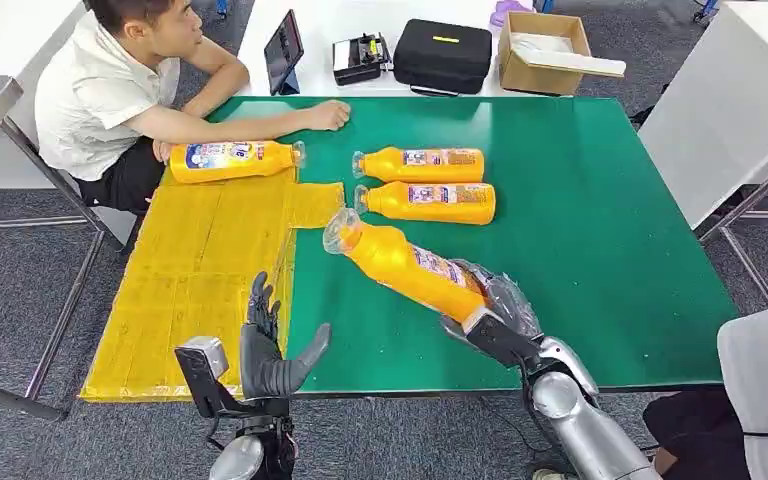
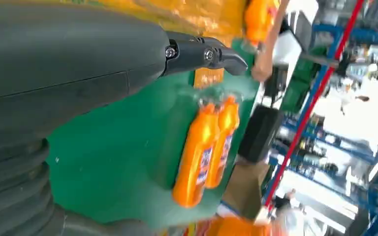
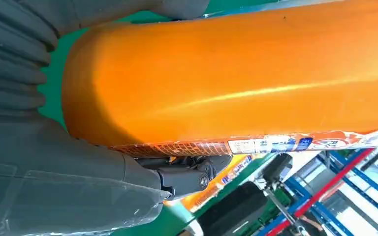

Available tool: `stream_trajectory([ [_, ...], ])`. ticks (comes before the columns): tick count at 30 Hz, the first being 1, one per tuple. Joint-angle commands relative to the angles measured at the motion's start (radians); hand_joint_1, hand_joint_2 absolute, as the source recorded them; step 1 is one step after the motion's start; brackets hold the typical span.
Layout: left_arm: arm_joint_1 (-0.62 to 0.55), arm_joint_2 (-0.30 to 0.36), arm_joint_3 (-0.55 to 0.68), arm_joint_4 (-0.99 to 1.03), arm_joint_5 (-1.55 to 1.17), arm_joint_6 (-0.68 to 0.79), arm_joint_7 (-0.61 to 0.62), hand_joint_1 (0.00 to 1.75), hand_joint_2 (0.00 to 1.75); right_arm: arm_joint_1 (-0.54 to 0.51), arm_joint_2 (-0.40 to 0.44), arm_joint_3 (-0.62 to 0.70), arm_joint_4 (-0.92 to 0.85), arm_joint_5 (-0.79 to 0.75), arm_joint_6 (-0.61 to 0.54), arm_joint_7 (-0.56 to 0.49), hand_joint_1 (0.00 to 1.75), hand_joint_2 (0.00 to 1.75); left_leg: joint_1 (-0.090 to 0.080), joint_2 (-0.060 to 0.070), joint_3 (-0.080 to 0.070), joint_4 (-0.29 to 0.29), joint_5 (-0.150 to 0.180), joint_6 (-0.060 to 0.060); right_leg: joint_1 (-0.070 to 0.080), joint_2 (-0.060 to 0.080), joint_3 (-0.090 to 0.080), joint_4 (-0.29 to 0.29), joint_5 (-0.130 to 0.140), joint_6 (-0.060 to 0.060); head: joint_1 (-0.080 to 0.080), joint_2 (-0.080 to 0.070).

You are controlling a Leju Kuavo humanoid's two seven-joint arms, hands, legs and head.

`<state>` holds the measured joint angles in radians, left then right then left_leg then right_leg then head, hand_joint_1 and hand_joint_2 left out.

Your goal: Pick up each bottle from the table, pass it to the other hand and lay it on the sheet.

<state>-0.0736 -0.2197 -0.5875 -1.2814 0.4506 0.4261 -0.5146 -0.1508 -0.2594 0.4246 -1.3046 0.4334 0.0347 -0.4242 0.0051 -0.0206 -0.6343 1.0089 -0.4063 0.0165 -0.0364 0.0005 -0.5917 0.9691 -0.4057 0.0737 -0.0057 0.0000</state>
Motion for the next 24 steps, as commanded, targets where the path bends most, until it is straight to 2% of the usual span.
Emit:
stream_trajectory([
  [1,-0.017,-0.008,0.040,0.045,0.031,0.005,0.006,0.00,1.75,-0.021,0.019,0.007,-0.016,-0.013,-0.007,-0.005,1.75,1.75,0.001,0.002,0.002,0.000,-0.001,-0.001,0.001,0.001,0.002,-0.001,0.000,-0.003,0.000,0.000],
  [2,-0.017,-0.008,0.040,0.045,0.031,0.005,0.006,0.00,1.75,-0.021,0.019,0.007,-0.016,-0.013,-0.007,-0.005,1.75,1.75,0.001,0.003,0.004,0.000,-0.002,-0.001,0.002,0.002,0.004,0.000,-0.001,-0.004,0.000,0.000],
  [5,-0.029,0.006,0.020,0.083,0.168,-0.089,0.130,0.00,1.75,-0.027,0.054,0.030,-0.035,-0.048,-0.004,-0.054,1.75,1.75,0.001,0.003,0.004,0.000,-0.002,-0.001,0.002,0.002,0.004,-0.001,-0.001,-0.004,0.000,0.000],
  [8,-0.056,0.014,-0.025,0.105,0.185,-0.143,0.125,0.00,1.75,-0.058,0.082,0.079,-0.016,-0.057,0.004,-0.056,1.66,1.75,0.001,0.004,0.003,0.000,-0.001,-0.001,0.001,0.003,0.002,-0.001,0.000,-0.003,0.000,0.000],
  [12,-0.091,0.027,-0.089,0.103,0.161,-0.168,0.122,0.00,1.75,-0.105,0.107,0.134,0.057,-0.060,0.000,-0.057,1.69,1.75,0.001,0.005,0.004,0.000,-0.002,-0.001,0.002,0.003,0.003,0.000,0.000,-0.004,0.000,0.000],
  [17,-0.101,0.044,-0.158,0.075,0.140,-0.284,0.127,0.00,1.75,-0.134,0.127,0.174,0.104,-0.070,0.000,-0.063,1.61,1.75,0.001,0.004,0.003,0.000,-0.001,-0.001,0.002,0.003,0.002,-0.001,0.000,-0.003,0.000,0.000],
  [23,-0.096,0.043,-0.156,0.069,0.139,-0.285,0.126,0.00,1.75,-0.136,0.126,0.174,0.111,-0.073,-0.001,-0.065,1.61,1.75,0.001,0.003,0.003,-0.001,-0.001,-0.001,0.001,0.001,0.003,-0.001,0.000,-0.003,0.000,0.000],
  [24,-0.099,0.048,-0.163,0.066,0.131,-0.296,0.123,0.00,1.75,-0.137,0.126,0.175,0.113,-0.074,-0.001,-0.065,1.55,1.75,0.002,0.005,0.005,0.000,-0.003,-0.001,0.002,0.003,0.005,-0.001,-0.001,-0.005,0.000,0.000],
])
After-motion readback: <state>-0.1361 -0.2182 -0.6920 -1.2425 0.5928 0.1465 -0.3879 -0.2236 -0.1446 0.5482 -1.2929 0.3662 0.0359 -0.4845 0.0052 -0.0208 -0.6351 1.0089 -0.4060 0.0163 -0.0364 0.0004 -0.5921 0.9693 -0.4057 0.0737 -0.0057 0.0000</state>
